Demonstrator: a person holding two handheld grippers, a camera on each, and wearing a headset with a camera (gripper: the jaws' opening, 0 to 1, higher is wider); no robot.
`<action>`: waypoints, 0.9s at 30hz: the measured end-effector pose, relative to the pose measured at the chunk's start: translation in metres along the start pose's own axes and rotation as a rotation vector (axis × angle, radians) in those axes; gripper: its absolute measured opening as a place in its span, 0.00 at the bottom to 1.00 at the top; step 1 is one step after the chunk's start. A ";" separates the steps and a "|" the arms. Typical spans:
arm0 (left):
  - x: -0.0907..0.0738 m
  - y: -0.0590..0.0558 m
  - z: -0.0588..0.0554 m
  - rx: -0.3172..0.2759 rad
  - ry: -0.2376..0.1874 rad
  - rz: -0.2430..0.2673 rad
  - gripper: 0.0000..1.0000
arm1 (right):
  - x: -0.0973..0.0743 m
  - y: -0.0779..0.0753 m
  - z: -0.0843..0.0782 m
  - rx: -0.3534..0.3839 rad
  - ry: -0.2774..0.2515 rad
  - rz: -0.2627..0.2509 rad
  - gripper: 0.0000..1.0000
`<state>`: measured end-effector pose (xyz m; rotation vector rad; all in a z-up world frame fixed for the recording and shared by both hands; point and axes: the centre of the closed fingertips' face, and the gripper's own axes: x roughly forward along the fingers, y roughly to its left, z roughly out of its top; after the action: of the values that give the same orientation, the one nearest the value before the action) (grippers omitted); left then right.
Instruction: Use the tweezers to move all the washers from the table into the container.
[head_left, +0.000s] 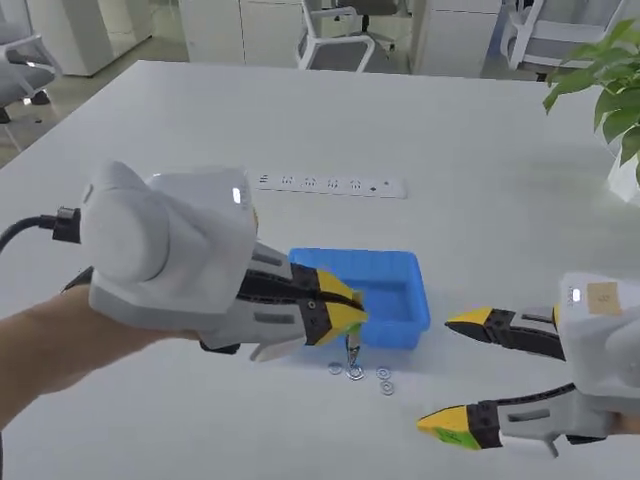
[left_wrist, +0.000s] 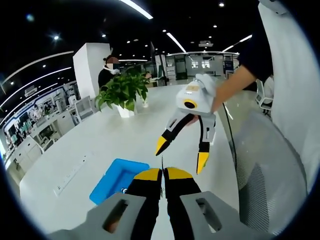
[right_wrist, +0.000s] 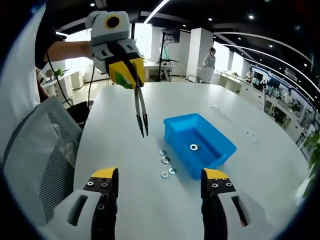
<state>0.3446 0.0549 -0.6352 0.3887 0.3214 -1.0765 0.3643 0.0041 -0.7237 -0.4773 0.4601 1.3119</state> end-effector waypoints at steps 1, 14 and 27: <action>-0.001 -0.002 -0.002 0.003 0.009 0.003 0.06 | 0.000 0.001 -0.003 0.001 0.005 -0.005 0.71; 0.003 -0.011 -0.015 -0.023 0.015 0.013 0.06 | -0.003 0.016 -0.026 0.052 0.017 -0.001 0.83; 0.010 0.012 -0.040 -0.013 0.027 0.068 0.06 | 0.000 0.026 -0.038 0.051 0.024 0.022 0.98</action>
<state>0.3574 0.0700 -0.6735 0.4001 0.3373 -1.0029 0.3368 -0.0132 -0.7568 -0.4468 0.5192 1.3134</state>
